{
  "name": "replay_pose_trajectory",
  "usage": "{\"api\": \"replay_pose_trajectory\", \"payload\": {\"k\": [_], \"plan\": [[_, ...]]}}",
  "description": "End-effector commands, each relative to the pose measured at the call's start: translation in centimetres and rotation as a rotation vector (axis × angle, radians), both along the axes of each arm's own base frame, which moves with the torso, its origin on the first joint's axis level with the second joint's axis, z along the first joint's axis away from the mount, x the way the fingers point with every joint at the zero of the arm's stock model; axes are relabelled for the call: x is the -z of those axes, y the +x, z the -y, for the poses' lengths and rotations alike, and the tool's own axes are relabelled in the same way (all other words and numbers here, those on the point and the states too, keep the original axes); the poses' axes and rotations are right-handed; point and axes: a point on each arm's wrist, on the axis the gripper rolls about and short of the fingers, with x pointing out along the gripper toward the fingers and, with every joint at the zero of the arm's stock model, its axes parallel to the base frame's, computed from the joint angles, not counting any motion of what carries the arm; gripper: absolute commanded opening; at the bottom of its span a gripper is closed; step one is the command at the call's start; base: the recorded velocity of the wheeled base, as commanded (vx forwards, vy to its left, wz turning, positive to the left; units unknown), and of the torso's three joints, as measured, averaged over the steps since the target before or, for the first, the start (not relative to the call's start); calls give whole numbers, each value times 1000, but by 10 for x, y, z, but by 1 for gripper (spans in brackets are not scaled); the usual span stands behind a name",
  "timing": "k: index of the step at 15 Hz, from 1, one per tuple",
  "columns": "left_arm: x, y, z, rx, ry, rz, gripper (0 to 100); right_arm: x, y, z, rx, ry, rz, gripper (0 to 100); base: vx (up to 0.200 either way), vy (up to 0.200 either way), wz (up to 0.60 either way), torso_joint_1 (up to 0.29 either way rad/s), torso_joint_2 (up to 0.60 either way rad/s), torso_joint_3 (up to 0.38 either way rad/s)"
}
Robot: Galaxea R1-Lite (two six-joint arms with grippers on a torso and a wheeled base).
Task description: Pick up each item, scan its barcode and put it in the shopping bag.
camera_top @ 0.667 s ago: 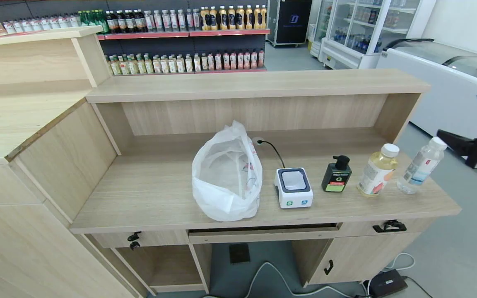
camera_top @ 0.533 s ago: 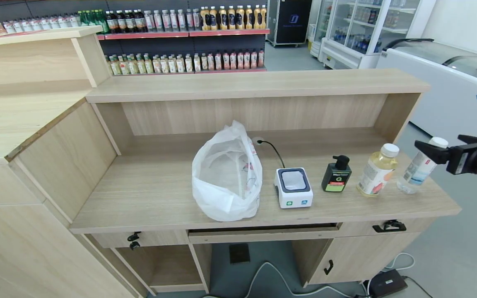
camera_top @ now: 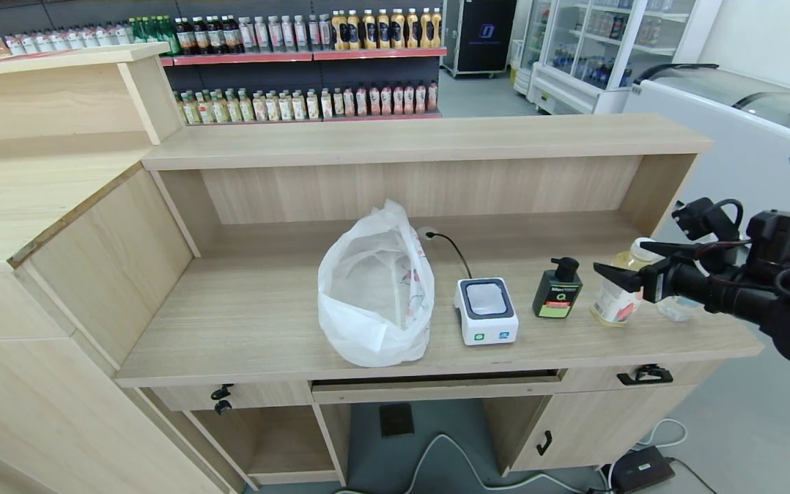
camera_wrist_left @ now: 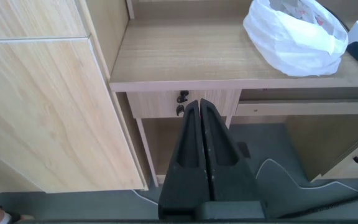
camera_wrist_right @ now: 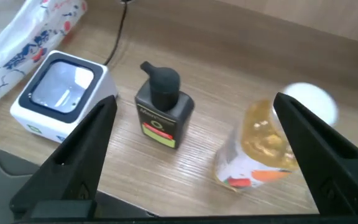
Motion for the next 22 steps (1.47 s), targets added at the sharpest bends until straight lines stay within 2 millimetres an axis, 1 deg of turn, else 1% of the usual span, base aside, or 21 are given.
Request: {"api": "replay_pose_trajectory", "payload": {"k": [1, 3, 6, 8, 9, 12, 19, 22], "plan": [[0, 0, 0, 0, -1, 0, 0, 12, 14, -10, -37, 2, -22, 100, 0, 0, 0, 0, 0, 0], [0, 0, 0, 0, -1, 0, 0, 21, 21, -10, -44, -15, -26, 100, 0, 0, 0, 0, 0, 0], [0, 0, 0, 0, -1, 0, 0, 44, 30, -8, -44, -35, -6, 100, 0, 0, 0, 0, 0, 0], [0, 0, 0, 0, 0, 0, 0, 53, 32, -12, -57, -36, -10, 100, 0, 0, 0, 0, 0, 0], [0, 0, 0, 0, 0, 0, 0, 60, 34, -17, -71, -35, -20, 100, 0, 0, 0, 0, 0, 0], [0, 0, 0, 0, 0, 0, 0, 69, 39, -23, -88, -36, -14, 100, 0, 0, 0, 0, 0, 0], [0, 0, 0, 0, -1, 0, 0, 84, 45, -24, -94, -33, -25, 100, 0, 0, 0, 0, 0, 0], [0, 0, 0, 0, 0, 0, 0, 89, 45, -32, -130, -28, -36, 100, 0, 0, 0, 0, 0, 0]]}}
